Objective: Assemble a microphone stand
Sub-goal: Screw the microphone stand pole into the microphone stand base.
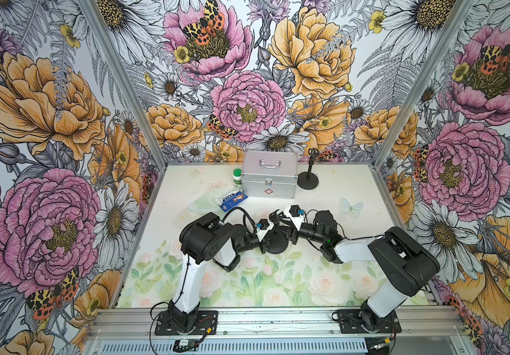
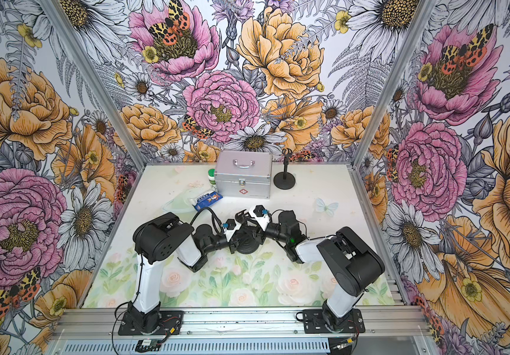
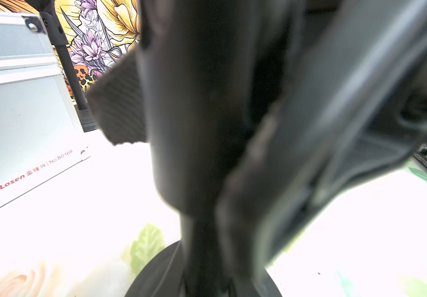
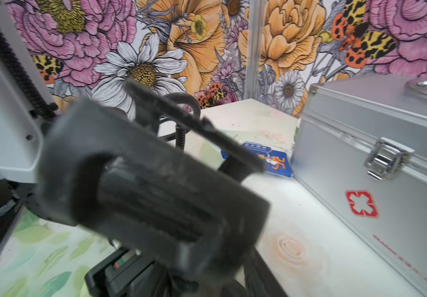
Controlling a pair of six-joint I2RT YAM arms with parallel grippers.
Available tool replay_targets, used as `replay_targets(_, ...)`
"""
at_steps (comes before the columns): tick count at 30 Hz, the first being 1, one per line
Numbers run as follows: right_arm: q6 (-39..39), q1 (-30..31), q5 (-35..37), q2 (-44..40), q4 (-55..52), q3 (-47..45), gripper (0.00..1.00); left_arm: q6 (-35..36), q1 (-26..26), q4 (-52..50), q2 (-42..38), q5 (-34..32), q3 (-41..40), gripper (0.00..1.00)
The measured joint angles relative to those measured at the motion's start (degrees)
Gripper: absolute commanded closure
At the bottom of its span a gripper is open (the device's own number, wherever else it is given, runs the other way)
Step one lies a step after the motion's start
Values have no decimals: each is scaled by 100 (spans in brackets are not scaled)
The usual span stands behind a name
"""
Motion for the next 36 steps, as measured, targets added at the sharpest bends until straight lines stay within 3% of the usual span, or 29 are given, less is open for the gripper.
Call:
replay_targets(3, -319, -118, -531, 0, -457, 332, 65, 22, 0, 7, 0, 0, -4, 81)
replay_targets(5, -437, -122, -673, 0, -629, 407, 87, 15, 11, 4, 0, -17, -4, 80)
replay_targets(7, -503, -83, -566, -13, -664, 417, 96, 22, 15, 13, 0, -31, -15, 78)
replay_targets(9, -363, 74, -24, -94, -562, 299, 100, 42, 26, 7, 0, -85, -15, 78)
replay_targets(14, 472, 1405, 3698, -481, 332, -514, 100, 81, 42, 31, 0, -151, -46, 78)
replay_targets(16, 684, 1725, 4640, -382, 699, -634, 84, 87, 39, 9, 0, -157, -52, 78)
replay_targets(18, 754, 1808, 4929, -225, 1029, -667, 66, 85, 39, -13, 0, -168, -52, 78)
replay_targets(21, 413, 1587, 4260, -190, 1143, -835, 53, 83, 48, -15, 0, -173, -52, 78)
replay_targets(28, -756, 131, 866, -498, -225, -518, 53, 90, 48, -90, 68, -188, -52, 78)
replay_targets(34, -1248, -319, -776, -337, -1150, 461, 54, 107, 50, -98, 74, -186, -52, 78)
replay_targets(36, -1287, -321, -1097, -195, -1342, 748, 59, 107, 50, -98, 74, -186, -52, 78)
